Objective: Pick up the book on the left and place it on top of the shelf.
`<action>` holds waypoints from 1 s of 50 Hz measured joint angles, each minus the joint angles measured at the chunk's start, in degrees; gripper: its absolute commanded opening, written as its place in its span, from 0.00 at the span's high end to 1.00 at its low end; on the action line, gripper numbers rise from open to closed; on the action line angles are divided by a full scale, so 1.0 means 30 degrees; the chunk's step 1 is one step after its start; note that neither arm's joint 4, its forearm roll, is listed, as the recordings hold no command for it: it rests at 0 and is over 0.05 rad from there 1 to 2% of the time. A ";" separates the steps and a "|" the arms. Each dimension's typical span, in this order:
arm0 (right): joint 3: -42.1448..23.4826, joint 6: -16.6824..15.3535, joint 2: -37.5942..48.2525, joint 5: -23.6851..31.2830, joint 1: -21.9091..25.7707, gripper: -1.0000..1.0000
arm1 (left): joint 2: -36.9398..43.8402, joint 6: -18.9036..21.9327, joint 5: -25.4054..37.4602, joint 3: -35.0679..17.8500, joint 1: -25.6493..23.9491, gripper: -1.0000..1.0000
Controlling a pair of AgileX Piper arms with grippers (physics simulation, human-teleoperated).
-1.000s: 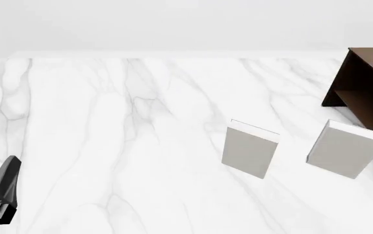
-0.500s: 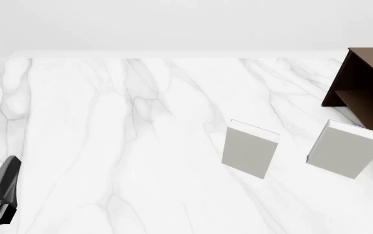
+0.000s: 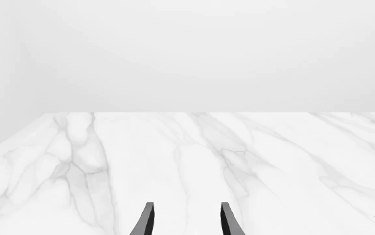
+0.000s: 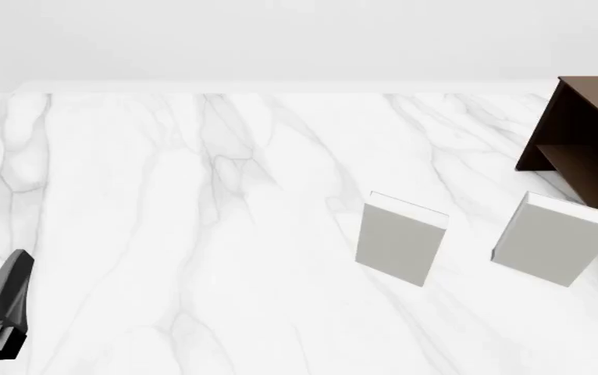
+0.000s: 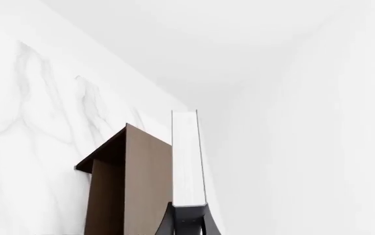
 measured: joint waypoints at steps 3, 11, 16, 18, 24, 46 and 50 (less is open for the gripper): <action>0.0015 -0.0115 0.0077 -0.0066 -0.0181 1.00 | 0.0000 0.0000 0.0000 0.0000 0.0000 0.00; 0.0120 -0.0474 0.0218 -0.0276 -0.0774 1.00 | 0.0000 0.0000 0.0000 0.0000 0.0000 0.00; 0.0141 -0.0664 0.0278 -0.0348 -0.1211 1.00 | 0.0000 0.0000 0.0000 0.0000 0.0000 0.00; 0.0139 -0.0727 0.0308 -0.0364 -0.1397 1.00 | 0.0000 0.0000 0.0000 0.0000 0.0000 0.00; 0.0054 -0.0881 0.0468 -0.0437 -0.1844 1.00 | 0.0000 0.0000 0.0000 0.0000 0.0000 0.00; -0.0271 -0.1224 0.1864 -0.1285 -0.2525 1.00 | 0.0000 0.0000 0.0000 0.0000 0.0000 0.00; -0.0330 -0.1237 0.2248 -0.1530 -0.2606 1.00 | 0.0000 0.0000 0.0000 0.0000 0.0000 0.00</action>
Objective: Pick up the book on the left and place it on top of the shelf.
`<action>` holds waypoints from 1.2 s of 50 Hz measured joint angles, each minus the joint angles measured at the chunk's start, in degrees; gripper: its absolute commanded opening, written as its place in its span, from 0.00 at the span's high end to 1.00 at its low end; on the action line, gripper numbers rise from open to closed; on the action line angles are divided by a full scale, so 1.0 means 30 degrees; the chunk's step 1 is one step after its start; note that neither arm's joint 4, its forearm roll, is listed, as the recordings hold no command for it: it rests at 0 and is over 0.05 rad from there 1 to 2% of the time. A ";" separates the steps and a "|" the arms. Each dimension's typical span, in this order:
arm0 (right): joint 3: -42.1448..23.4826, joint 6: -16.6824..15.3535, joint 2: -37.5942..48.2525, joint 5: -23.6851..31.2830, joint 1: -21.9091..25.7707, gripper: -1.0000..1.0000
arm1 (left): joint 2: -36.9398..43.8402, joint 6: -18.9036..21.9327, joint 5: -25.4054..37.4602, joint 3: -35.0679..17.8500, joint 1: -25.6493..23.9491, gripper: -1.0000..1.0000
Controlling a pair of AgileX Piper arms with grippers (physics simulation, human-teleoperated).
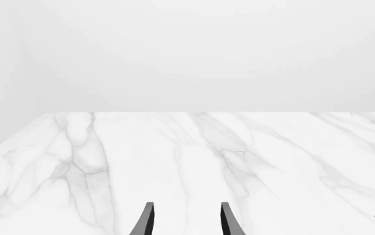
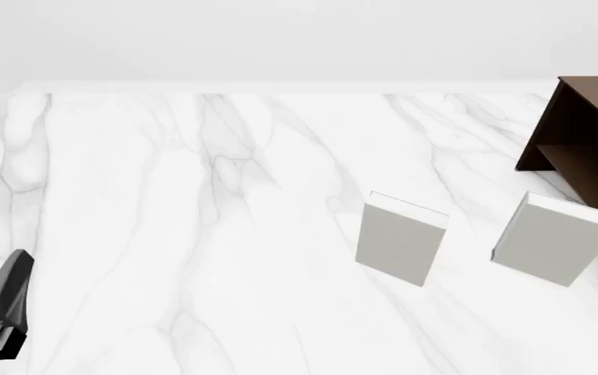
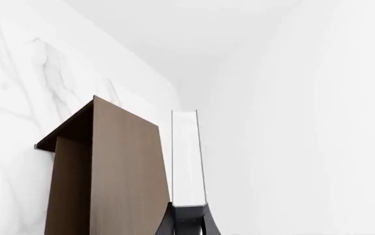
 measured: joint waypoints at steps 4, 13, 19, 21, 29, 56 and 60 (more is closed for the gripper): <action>-0.0131 -0.0027 0.0391 -0.0182 -0.0082 1.00 | 0.0000 0.0000 0.0000 0.0000 0.0000 0.00; -0.0624 -0.0078 0.1273 -0.0458 -0.0327 1.00 | 0.0000 0.0000 0.0000 0.0000 0.0000 0.00; -0.0902 -0.0175 0.1811 -0.0634 -0.0477 1.00 | 0.0000 0.0000 0.0000 0.0000 0.0000 0.00; -0.0991 -0.0209 0.1972 -0.0685 -0.0519 1.00 | 0.0000 0.0000 0.0000 0.0000 0.0000 0.00; -0.1335 -0.0418 0.2633 -0.0933 -0.0617 1.00 | 0.0000 0.0000 0.0000 0.0000 0.0000 0.00; -0.2266 -0.0714 0.4625 -0.1869 -0.0714 1.00 | 0.0000 0.0000 0.0000 0.0000 0.0000 0.00; -0.2282 -0.0710 0.4858 -0.2018 -0.0712 1.00 | 0.0000 0.0000 0.0000 0.0000 0.0000 0.00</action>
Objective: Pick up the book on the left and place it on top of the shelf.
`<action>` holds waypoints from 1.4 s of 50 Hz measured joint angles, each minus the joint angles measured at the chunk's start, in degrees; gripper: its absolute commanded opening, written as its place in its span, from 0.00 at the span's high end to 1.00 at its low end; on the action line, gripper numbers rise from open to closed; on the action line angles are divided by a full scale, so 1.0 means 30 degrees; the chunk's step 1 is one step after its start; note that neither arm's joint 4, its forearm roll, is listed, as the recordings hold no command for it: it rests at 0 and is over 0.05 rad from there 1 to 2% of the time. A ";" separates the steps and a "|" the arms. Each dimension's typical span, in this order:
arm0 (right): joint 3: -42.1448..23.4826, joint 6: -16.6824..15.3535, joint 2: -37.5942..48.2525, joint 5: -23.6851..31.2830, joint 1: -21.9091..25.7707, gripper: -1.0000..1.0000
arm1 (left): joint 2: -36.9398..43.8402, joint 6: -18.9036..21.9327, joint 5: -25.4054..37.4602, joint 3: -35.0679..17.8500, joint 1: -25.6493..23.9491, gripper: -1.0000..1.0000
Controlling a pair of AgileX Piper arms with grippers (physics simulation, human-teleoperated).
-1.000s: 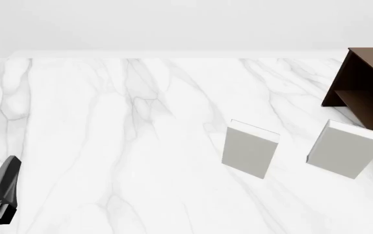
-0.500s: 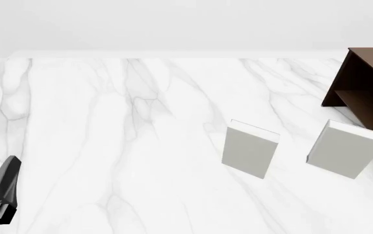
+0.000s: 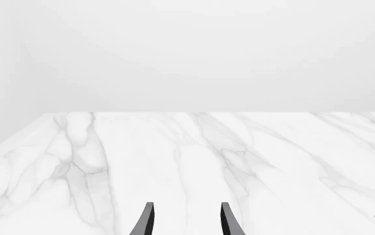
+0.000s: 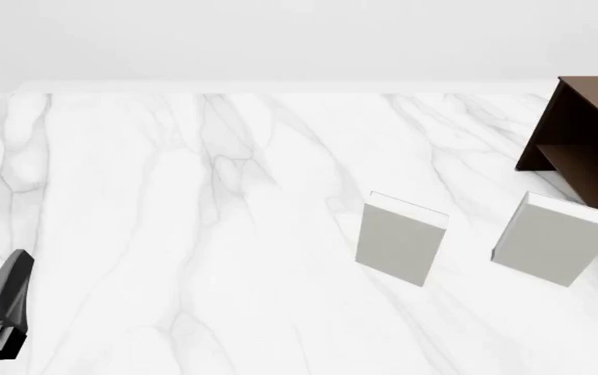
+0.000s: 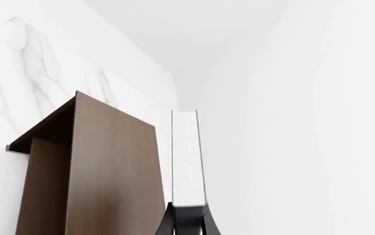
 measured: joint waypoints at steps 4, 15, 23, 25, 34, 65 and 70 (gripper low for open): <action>-0.0024 0.0007 0.0220 -0.0112 -0.0009 1.00 | 0.0000 0.0000 0.0000 0.0000 0.0000 0.00; 0.0048 -0.0066 0.0670 -0.0417 -0.0067 1.00 | 0.0000 0.0000 0.0000 0.0000 0.0000 0.00; 0.0200 -0.0120 0.0886 -0.0615 -0.0173 1.00 | 0.0000 0.0000 0.0000 0.0000 0.0000 0.00; 0.0231 -0.0140 0.0924 -0.0656 -0.0195 1.00 | 0.0000 0.0000 0.0000 0.0000 0.0000 0.00; 0.0427 -0.0247 0.1033 -0.0865 -0.0362 1.00 | 0.0000 0.0000 0.0000 0.0000 0.0000 0.00; 0.0901 -0.0367 0.1798 -0.1680 -0.0709 1.00 | 0.0000 0.0000 0.0000 0.0000 0.0000 0.00; 0.0906 -0.0345 0.1999 -0.1752 -0.0679 1.00 | 0.0000 0.0000 0.0000 0.0000 0.0000 0.00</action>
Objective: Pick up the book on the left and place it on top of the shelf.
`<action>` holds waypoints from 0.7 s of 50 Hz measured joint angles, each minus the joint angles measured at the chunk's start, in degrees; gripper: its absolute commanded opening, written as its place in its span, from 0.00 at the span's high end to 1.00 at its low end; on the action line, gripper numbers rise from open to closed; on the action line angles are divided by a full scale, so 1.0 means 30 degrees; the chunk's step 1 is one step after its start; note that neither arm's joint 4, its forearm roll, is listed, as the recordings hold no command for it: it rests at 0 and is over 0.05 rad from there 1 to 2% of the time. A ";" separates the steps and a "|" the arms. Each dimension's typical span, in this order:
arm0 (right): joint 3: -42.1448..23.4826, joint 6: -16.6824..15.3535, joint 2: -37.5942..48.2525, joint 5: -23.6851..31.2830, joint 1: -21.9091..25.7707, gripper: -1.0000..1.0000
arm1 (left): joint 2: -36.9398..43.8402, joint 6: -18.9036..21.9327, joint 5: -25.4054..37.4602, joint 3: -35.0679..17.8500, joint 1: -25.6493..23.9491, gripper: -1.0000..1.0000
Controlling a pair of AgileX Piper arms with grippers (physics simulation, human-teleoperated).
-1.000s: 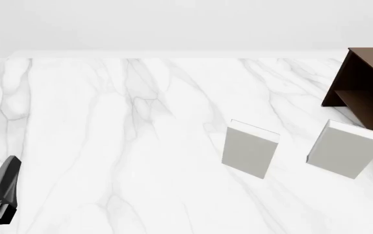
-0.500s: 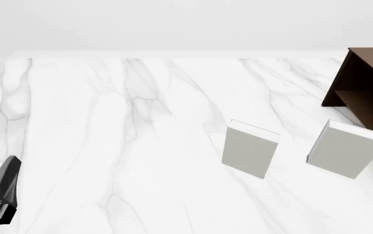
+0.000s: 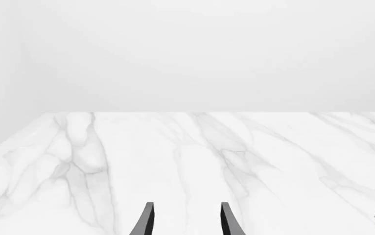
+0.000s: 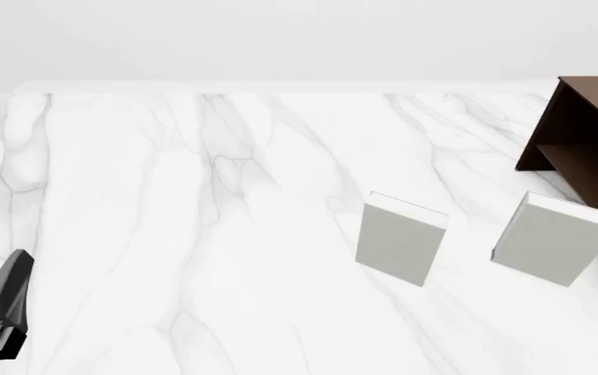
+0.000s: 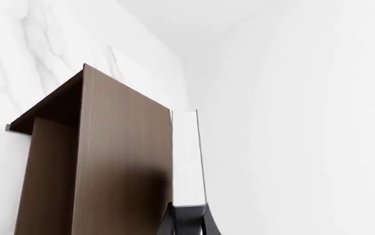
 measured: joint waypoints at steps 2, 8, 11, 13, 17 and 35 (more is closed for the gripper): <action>-0.0001 0.0015 0.0085 -0.0033 0.0017 1.00 | 0.0000 0.0000 0.0000 0.0000 0.0000 0.00; -0.0001 0.0108 0.0346 -0.0078 0.0089 1.00 | 0.0000 0.0000 0.0000 0.0000 0.0000 0.00; -0.0035 0.0149 0.0415 -0.0038 0.0165 1.00 | 0.0000 0.0000 0.0000 0.0000 0.0000 0.00; -0.0053 0.0159 0.0433 -0.0036 0.0199 0.00 | 0.0000 0.0000 0.0000 0.0000 0.0000 0.00; -0.0039 0.0370 0.0518 0.0060 0.0337 0.00 | 0.0000 0.0000 0.0000 0.0000 0.0000 0.00; 0.0553 0.0899 0.0147 0.0230 0.0748 0.00 | 0.0000 0.0000 0.0000 0.0000 0.0000 0.00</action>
